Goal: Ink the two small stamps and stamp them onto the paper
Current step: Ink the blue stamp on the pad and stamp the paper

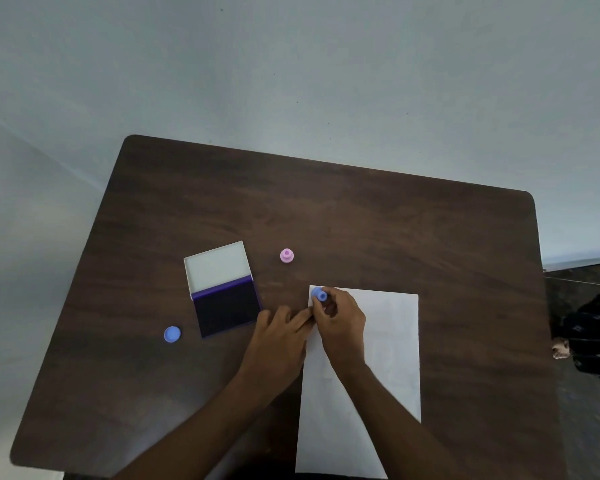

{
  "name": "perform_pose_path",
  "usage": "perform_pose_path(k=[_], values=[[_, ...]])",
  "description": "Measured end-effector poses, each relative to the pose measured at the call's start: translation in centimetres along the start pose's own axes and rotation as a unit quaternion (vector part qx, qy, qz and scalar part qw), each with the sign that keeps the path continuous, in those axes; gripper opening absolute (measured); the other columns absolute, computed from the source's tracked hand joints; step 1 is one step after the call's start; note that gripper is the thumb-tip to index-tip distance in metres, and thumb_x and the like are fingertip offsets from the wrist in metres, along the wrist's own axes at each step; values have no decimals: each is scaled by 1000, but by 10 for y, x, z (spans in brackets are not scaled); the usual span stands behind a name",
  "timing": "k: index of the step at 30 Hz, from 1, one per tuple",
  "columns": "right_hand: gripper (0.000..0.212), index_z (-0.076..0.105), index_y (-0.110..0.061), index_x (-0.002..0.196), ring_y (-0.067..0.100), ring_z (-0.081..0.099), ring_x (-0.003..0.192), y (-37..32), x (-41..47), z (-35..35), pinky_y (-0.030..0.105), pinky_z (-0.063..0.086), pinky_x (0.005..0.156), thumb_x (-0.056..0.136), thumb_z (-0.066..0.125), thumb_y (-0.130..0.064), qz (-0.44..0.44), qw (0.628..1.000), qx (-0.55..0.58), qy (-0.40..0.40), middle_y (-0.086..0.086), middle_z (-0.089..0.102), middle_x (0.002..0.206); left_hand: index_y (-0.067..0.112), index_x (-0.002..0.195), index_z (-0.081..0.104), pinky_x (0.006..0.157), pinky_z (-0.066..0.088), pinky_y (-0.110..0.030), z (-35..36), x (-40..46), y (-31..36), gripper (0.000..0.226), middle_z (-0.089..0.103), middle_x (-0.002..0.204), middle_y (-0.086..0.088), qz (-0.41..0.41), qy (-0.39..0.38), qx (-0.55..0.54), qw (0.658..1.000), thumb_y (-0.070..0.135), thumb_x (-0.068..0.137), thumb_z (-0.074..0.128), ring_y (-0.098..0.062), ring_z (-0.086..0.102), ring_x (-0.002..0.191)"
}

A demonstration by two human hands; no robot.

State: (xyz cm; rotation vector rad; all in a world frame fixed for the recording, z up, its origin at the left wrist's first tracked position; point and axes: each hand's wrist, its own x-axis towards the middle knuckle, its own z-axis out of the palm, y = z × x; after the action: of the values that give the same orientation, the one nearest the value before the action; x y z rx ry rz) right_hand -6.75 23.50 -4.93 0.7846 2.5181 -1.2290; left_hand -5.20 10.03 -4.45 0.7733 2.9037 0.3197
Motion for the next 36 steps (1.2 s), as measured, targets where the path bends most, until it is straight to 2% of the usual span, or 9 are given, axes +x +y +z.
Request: perform_pose_path(k=[13, 29, 36], values=[[40, 55, -8, 123, 24, 57, 112, -6, 4, 3, 27, 40, 101, 90, 60, -31, 6, 1000, -19, -23, 11, 59, 129, 22, 102, 74, 79, 55, -39, 1, -2, 0, 44, 75, 99, 1, -5, -11, 2, 1000, 44, 65, 82, -21, 70, 81], [42, 54, -12, 124, 22, 57, 113, -3, 9, 4, 26, 39, 101, 89, 60, -36, 29, 998, -35, -40, 8, 58, 131, 21, 104, 73, 75, 57, -38, 0, -7, 3, 51, 75, 99, 0, -19, -12, -8, 1000, 43, 60, 85, -21, 70, 79], [42, 54, -11, 124, 23, 57, 113, -2, 7, 4, 23, 37, 99, 89, 62, -32, 21, 999, -25, -41, 9, 58, 131, 22, 108, 72, 79, 56, -39, -2, -6, 3, 50, 74, 103, 0, -25, -29, -17, 999, 43, 65, 83, -21, 70, 83]])
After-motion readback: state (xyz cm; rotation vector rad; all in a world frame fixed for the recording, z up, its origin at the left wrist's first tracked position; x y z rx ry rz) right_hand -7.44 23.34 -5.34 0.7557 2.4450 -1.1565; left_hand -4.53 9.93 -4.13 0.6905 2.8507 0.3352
